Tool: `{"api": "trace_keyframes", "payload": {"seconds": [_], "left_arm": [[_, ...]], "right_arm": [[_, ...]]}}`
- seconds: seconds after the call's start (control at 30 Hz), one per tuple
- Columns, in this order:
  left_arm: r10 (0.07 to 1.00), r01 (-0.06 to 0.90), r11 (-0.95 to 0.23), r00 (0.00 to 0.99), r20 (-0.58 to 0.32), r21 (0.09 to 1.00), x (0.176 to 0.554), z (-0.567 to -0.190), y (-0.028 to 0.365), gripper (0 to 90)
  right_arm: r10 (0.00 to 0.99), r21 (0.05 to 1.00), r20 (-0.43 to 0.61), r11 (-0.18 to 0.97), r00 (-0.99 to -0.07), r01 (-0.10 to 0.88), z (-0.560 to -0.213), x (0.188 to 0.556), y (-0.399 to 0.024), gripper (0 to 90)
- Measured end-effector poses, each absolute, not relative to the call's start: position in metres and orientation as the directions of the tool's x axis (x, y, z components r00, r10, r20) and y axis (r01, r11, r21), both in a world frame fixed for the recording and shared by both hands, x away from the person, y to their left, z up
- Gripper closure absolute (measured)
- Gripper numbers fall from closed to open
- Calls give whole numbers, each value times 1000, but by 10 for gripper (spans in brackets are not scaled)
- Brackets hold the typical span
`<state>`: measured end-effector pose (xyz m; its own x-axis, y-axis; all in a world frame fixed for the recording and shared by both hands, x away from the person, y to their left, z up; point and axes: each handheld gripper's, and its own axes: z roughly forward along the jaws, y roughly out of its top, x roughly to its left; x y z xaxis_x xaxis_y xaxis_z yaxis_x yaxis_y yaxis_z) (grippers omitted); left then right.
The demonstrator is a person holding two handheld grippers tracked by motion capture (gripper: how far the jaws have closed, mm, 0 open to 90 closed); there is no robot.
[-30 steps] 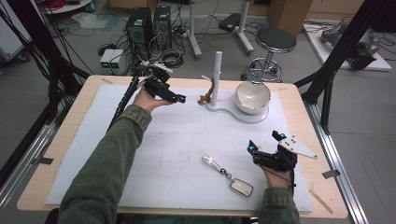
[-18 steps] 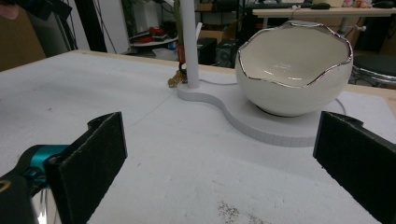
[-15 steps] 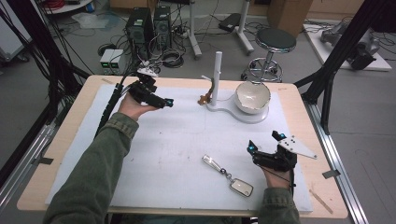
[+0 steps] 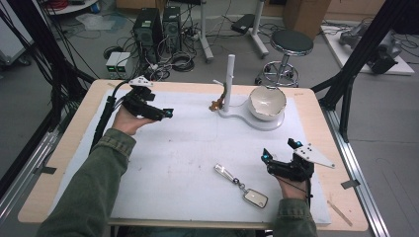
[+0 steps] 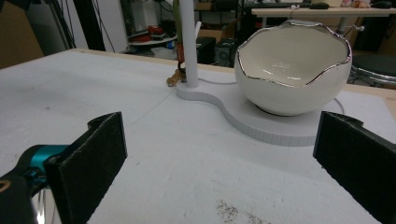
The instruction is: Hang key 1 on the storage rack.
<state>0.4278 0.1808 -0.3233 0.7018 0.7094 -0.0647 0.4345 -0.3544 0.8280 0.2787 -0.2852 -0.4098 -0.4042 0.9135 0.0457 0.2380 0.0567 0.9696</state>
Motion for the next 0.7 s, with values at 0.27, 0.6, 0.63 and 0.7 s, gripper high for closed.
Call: {"api": "trace_keyframes", "payload": {"seconds": [0.27, 0.6, 0.63, 0.7], "left_arm": [[731, 437, -321, 678, -73, 840, 414, -333, 201, 16], [758, 433, -282, 648, -78, 856, 398, -342, 223, 16], [758, 434, -279, 647, -81, 857, 396, -344, 225, 17], [765, 432, -267, 638, -83, 862, 391, -346, 230, 16]], "right_arm": [[914, 970, 40, 61, -403, 237, -410, 279, -285, 15], [914, 969, 42, 62, -405, 241, -410, 279, -284, 15], [914, 969, 42, 62, -404, 241, -410, 279, -284, 15], [914, 968, 43, 62, -404, 244, -410, 278, -284, 15]]}}
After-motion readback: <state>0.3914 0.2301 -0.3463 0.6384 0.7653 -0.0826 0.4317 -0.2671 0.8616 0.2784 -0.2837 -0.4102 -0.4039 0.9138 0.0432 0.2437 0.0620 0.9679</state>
